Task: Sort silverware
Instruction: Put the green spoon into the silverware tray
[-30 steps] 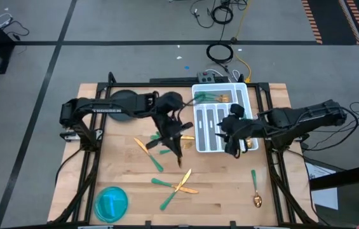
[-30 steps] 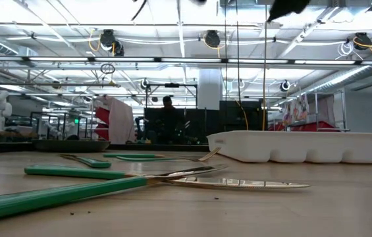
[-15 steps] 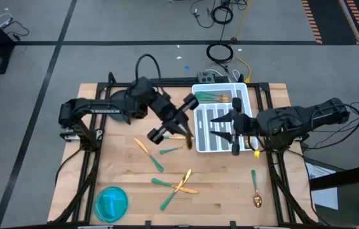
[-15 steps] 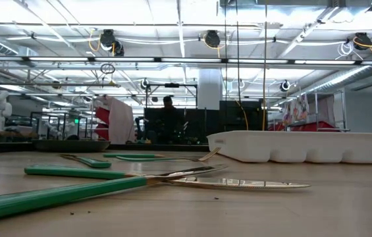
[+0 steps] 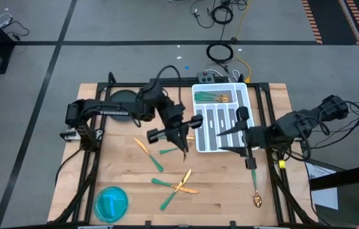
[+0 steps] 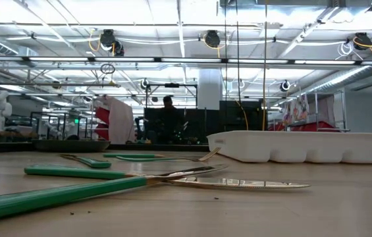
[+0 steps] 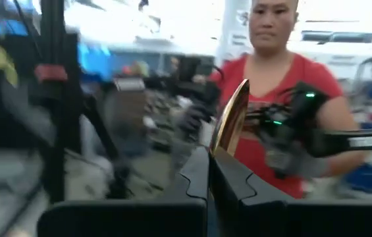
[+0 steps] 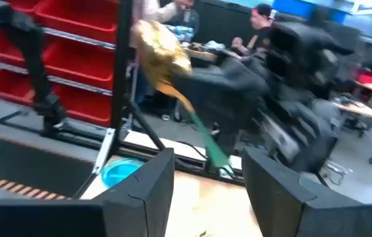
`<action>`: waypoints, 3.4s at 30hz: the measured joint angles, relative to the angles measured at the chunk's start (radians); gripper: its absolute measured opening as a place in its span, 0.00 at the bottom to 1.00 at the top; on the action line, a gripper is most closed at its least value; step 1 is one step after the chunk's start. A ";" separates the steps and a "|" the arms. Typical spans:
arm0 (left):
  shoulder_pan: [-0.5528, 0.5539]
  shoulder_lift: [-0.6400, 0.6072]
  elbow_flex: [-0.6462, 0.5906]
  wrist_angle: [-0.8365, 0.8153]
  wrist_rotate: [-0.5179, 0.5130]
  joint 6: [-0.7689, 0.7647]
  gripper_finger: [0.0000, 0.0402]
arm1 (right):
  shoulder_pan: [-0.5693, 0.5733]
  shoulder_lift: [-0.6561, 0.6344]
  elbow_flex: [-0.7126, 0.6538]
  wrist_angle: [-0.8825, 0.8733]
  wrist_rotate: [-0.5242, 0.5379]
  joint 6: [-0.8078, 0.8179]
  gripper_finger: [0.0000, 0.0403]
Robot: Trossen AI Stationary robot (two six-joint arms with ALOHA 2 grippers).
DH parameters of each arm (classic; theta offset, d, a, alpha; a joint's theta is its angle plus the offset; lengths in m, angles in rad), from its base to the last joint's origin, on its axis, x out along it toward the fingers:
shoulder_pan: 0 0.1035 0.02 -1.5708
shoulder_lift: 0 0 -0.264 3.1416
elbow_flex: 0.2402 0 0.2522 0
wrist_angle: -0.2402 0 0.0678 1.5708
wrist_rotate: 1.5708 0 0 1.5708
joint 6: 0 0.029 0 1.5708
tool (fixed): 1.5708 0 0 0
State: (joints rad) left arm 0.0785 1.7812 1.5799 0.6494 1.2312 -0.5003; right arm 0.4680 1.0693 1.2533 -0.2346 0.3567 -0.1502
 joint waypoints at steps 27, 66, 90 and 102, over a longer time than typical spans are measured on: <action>-0.060 0.280 0.101 0.027 0.170 -0.148 0.01 | 0.016 0.127 0.000 -0.031 -0.340 -0.067 0.42; -0.061 0.308 0.122 -0.383 0.121 -0.202 0.01 | 0.097 0.351 0.441 -0.782 -0.197 -0.057 0.42; -0.056 0.324 0.122 -0.407 0.129 -0.235 0.01 | 0.166 0.532 0.655 -0.887 0.002 -0.455 0.42; -0.058 0.325 0.122 -0.405 0.113 -0.229 0.01 | 0.148 0.574 0.655 -0.839 -0.076 -0.487 0.40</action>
State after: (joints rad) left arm 0.0207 2.1064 1.7016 0.2440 1.3444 -0.7288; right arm 0.6163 1.6432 1.9079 -1.0740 0.2810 -0.6370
